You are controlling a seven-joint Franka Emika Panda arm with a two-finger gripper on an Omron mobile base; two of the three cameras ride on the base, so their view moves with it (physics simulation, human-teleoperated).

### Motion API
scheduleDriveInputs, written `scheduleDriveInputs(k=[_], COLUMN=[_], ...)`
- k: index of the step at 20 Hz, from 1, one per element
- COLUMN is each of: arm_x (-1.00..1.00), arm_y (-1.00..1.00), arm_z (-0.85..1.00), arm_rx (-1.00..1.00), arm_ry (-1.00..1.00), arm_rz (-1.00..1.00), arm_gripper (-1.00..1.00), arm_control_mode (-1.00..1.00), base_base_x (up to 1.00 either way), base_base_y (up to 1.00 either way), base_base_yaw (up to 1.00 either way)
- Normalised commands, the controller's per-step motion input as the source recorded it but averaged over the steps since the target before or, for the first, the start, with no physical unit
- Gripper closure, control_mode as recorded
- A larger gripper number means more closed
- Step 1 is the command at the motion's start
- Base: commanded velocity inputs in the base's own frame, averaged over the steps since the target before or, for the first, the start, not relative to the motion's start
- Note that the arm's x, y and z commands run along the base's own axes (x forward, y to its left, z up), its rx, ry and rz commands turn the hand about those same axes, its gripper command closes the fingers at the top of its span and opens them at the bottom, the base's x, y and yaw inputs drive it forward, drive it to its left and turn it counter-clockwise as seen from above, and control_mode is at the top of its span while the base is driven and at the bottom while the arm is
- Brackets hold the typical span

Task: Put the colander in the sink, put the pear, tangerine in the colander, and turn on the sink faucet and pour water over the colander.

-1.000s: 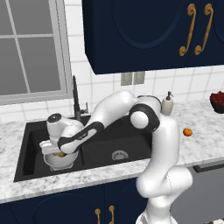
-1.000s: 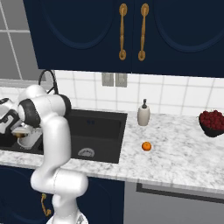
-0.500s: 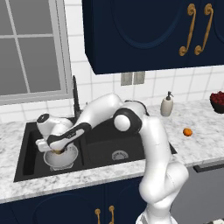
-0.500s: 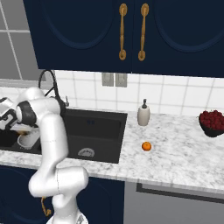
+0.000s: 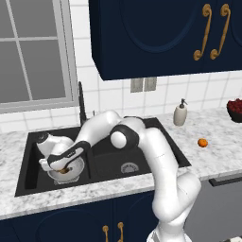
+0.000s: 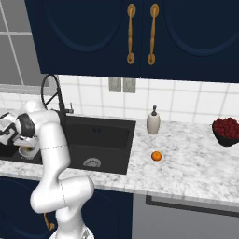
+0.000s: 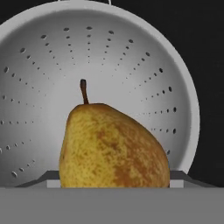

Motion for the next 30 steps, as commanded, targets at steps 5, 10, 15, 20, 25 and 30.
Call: scheduleDriveInputs(k=[5, 10, 15, 20, 25, 30], arm_x=[0.32, 0.45, 0.38, 0.27, 0.04, -0.14], arm_y=[0.00, 0.01, 0.11, 0.15, 0.05, -0.13], arm_z=[-0.36, -0.03, -0.19, -0.50, -0.10, 0.12], arm_rx=[0.00, 0.00, -0.01, -0.03, -0.01, 0.00], arm_ry=[0.00, 0.00, 0.00, 0.00, 0.00, 0.00], arm_rz=[-0.08, -0.08, -0.07, -0.06, -0.01, 0.00], arm_gripper=[1.00, 1.00, 1.00, 1.00, -1.00, -1.00], arm_control_mode=[-1.00, -1.00, -1.00, -1.00, -1.00, -1.00], base_base_x=[0.00, 0.00, 0.00, 0.00, 0.00, 0.00], base_base_y=[0.00, 0.00, 0.00, 0.00, 0.00, 0.00], base_base_yaw=[0.00, 0.00, 0.00, 0.00, 0.00, 0.00])
